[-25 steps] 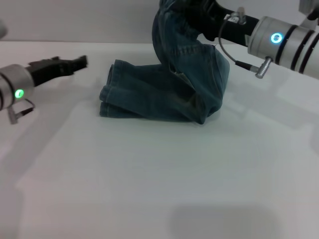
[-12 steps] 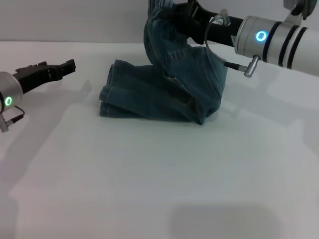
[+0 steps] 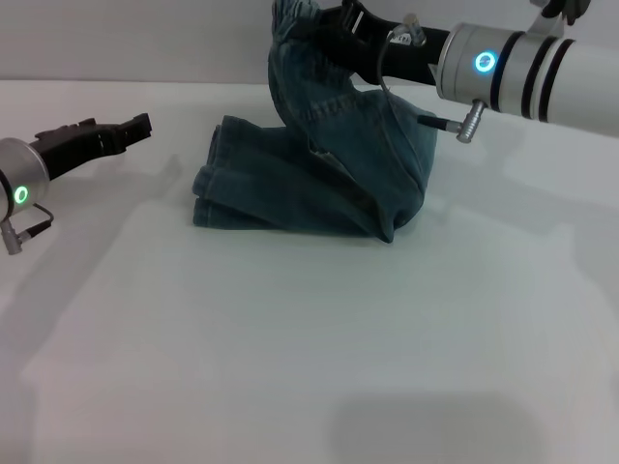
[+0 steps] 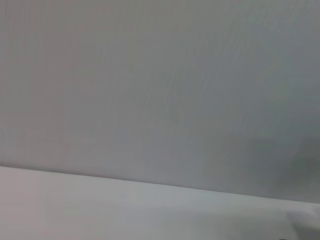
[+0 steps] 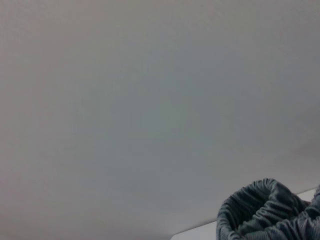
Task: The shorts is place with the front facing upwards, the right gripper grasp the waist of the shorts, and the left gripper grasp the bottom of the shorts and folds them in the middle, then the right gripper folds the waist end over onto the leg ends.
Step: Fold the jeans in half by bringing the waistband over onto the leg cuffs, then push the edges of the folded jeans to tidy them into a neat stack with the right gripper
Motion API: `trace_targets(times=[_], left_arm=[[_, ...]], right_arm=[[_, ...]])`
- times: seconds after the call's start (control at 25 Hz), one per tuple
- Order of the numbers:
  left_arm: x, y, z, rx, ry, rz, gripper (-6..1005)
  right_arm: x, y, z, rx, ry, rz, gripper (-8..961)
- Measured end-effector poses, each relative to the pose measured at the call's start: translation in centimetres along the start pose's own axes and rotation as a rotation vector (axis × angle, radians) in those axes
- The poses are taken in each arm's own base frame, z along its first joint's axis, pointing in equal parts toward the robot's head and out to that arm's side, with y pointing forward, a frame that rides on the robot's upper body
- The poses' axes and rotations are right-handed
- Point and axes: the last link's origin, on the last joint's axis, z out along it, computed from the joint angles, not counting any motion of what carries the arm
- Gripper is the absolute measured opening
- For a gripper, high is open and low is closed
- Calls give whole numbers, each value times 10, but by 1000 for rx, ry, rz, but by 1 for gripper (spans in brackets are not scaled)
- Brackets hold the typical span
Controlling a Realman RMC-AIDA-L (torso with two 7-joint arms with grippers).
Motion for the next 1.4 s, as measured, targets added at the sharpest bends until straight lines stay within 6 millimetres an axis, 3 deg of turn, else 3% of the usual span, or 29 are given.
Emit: trace_targets(times=[0.56, 0.88, 1.04, 1.2, 1.32, 1.4], left_arm=[[15, 5, 4, -8, 32, 16, 815], [21, 19, 13, -39, 32, 35, 815], [23, 18, 13, -21, 46, 47, 815], [26, 18, 15, 35, 98, 41, 815], [30, 22, 14, 54, 138, 52, 815], [34, 26, 12, 68, 167, 75, 815]], right_arm=[[4, 5, 10, 31, 39, 1, 224], [11, 3, 14, 75, 96, -55, 391], [6, -13, -3, 128, 57, -220, 490], [8, -44, -24, 288, -6, -487, 634], [6, -64, -36, 504, -92, -695, 634], [0, -66, -43, 613, -177, -821, 634]])
